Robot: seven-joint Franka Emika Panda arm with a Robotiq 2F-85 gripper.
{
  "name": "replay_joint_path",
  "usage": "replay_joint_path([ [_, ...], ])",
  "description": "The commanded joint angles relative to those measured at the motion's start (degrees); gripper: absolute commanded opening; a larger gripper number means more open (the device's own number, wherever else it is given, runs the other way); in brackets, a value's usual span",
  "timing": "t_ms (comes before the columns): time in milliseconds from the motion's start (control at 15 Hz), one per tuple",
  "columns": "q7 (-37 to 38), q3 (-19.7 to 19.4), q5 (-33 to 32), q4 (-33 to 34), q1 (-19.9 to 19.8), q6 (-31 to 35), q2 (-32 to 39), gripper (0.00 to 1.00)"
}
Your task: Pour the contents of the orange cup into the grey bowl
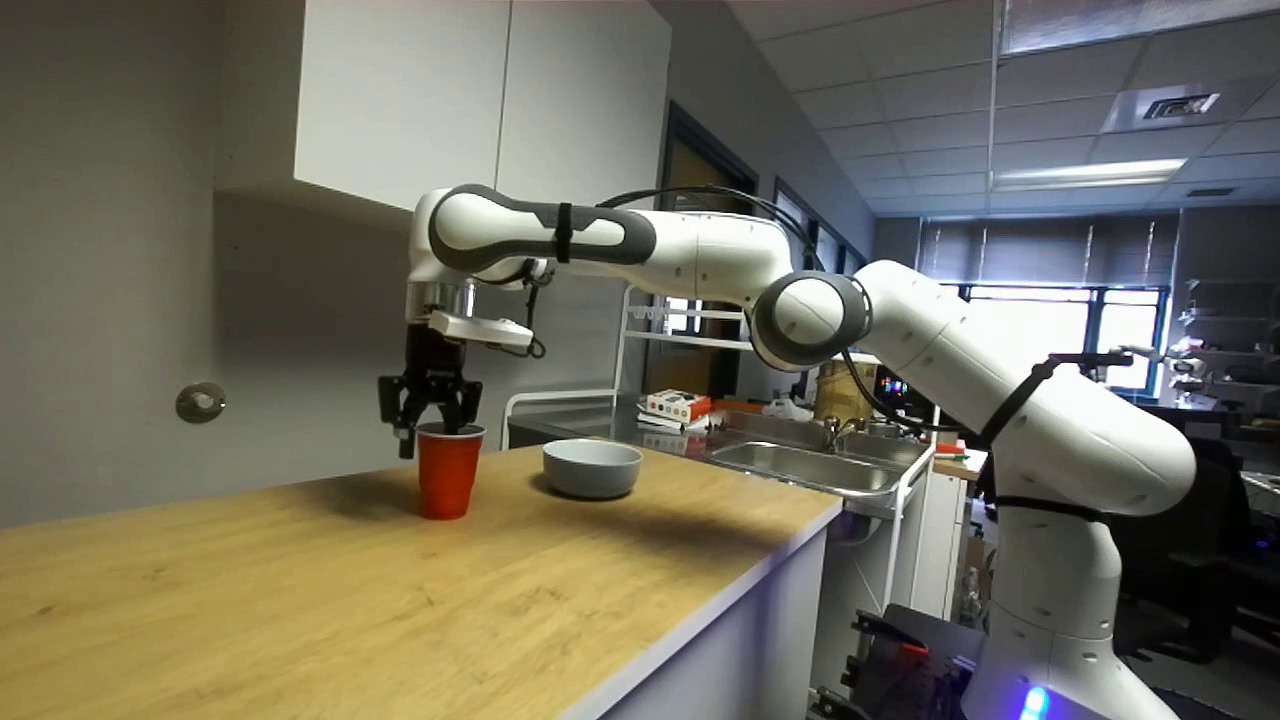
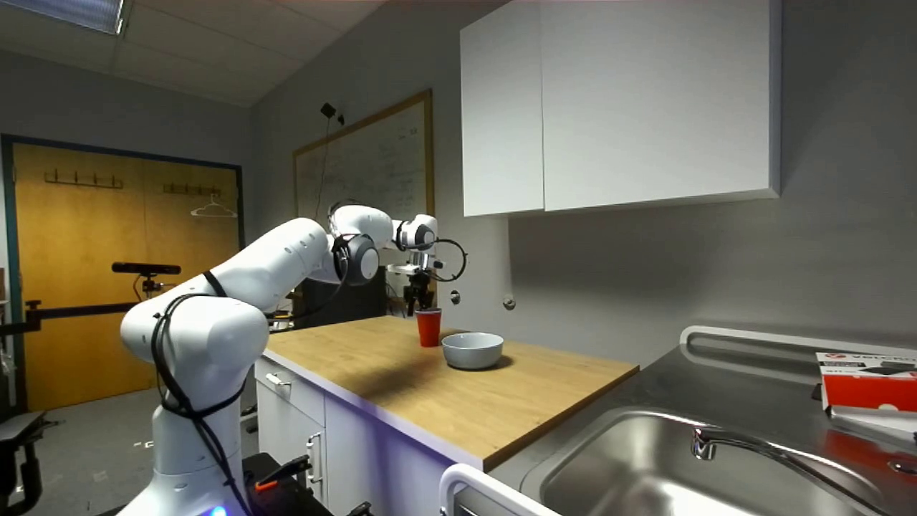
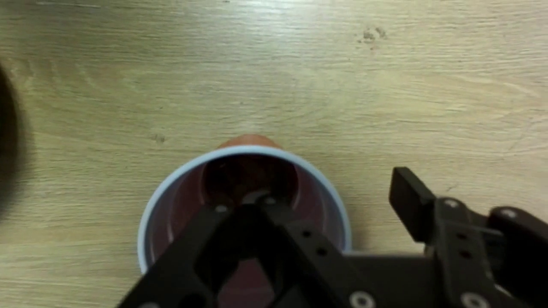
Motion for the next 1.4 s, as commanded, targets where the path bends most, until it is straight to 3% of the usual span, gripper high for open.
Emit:
replay_joint_path([
  [0, -0.4, 0.3, 0.8, 4.6, -0.2, -2.4, 2.2, 0.34],
  [333, -0.4, 0.2, 0.6, 4.7, -0.6, -2.3, 2.9, 0.0],
  [800, -0.3, 0.8, 1.1, 3.2, -0.6, -3.1, 0.4, 0.0],
  [1333, -0.3, 1.5, 2.7, -0.3, -2.9, -1.5, -8.6, 0.01],
])
